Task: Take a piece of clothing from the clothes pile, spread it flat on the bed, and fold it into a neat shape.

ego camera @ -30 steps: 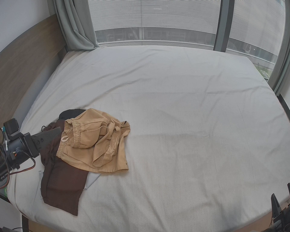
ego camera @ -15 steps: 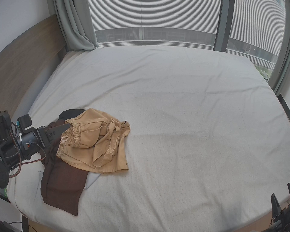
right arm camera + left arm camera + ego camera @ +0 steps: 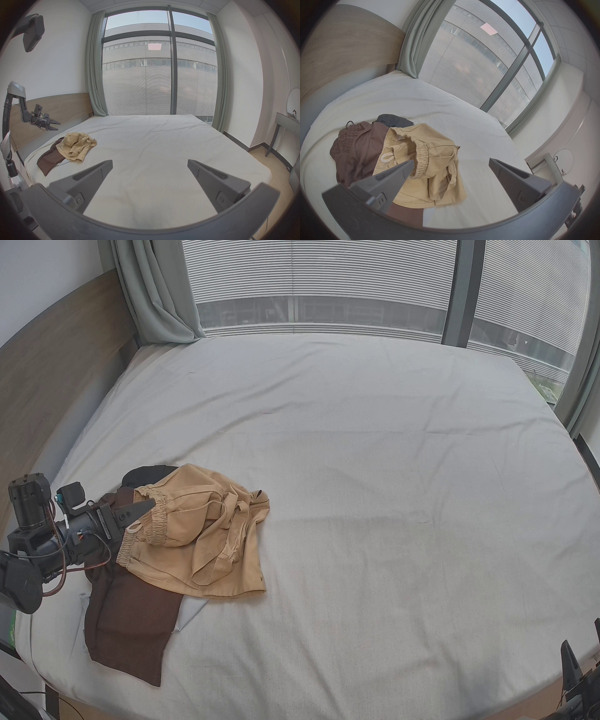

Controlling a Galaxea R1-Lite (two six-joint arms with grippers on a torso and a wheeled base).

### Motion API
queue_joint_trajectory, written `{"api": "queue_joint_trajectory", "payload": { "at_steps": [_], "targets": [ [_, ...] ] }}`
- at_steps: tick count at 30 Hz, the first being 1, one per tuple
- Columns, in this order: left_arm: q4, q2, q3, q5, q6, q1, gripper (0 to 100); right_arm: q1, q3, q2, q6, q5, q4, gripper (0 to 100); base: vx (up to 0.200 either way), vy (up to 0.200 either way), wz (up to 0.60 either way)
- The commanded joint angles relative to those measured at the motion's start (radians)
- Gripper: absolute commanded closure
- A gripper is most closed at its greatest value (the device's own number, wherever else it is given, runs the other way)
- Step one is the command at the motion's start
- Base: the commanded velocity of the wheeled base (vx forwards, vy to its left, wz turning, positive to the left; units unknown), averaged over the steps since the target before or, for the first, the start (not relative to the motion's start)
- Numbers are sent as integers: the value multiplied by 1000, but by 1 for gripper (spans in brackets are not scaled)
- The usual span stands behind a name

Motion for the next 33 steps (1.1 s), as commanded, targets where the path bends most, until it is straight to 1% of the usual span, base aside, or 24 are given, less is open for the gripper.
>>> {"api": "queue_joint_trajectory", "payload": {
  "at_steps": [1,13,26,28,33],
  "targets": [
    [-18,78,-14,1,-1,1,0,1,18,-16,0,0,-1,0,0,0,0],
    [-85,224,-85,6,1,-2,0,1,18,-16,-1,0,-1,0,0,0,0],
    [-89,303,-161,5,-1,-8,0,1,18,-16,-1,0,-1,0,0,0,0],
    [-89,319,-180,3,-18,-19,0,1,18,-16,-1,0,-1,0,0,0,0],
    [-89,323,-210,-2,-96,-46,0,1,18,-16,-1,0,-1,0,0,0,0]
  ]
}}
